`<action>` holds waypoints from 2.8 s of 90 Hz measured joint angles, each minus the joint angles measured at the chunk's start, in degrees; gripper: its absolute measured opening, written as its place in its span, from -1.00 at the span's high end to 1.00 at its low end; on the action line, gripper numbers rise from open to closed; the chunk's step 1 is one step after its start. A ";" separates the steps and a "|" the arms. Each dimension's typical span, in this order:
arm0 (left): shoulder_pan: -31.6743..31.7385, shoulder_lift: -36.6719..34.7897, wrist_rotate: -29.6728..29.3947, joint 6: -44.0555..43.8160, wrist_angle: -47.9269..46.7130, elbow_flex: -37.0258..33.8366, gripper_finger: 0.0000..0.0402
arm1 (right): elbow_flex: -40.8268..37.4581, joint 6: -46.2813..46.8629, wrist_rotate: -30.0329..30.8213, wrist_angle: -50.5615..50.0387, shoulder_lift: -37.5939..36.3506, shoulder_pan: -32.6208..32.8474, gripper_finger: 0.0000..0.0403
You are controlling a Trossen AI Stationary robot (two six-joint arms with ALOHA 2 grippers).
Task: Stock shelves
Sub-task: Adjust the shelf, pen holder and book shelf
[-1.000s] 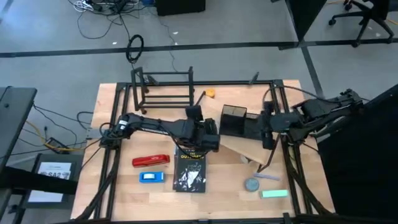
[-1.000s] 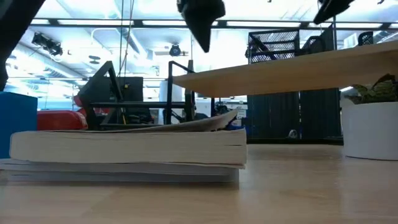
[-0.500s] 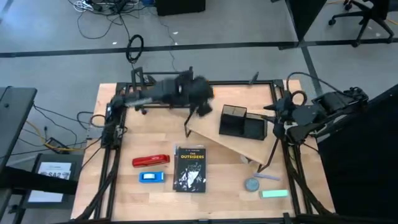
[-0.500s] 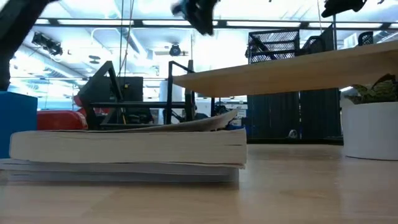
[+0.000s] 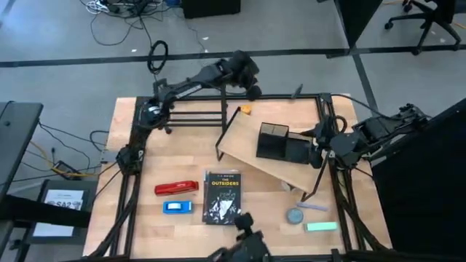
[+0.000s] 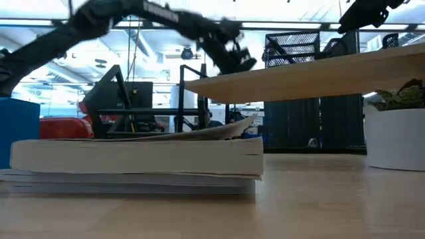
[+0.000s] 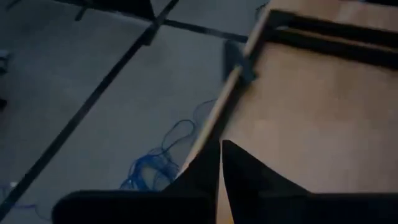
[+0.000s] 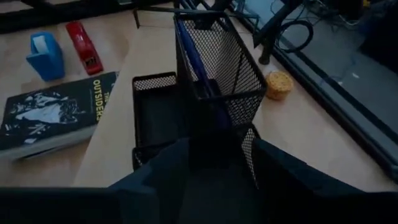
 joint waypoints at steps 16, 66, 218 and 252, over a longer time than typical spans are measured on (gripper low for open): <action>0.54 4.30 -0.36 -2.39 1.47 0.73 1.00 | 0.00 -0.07 0.06 1.25 -0.24 -0.01 0.25; -2.82 -5.24 -3.97 3.05 -1.22 4.56 1.00 | 0.00 -0.98 3.82 2.80 -0.10 -1.94 0.26; 0.25 -2.50 -37.83 -8.81 -56.34 4.46 1.00 | 0.00 -1.83 0.39 6.18 -0.07 -1.78 0.33; -8.40 -5.08 -37.44 -8.56 -46.43 4.50 1.00 | 0.00 -0.56 -3.38 6.66 -0.51 -1.78 0.35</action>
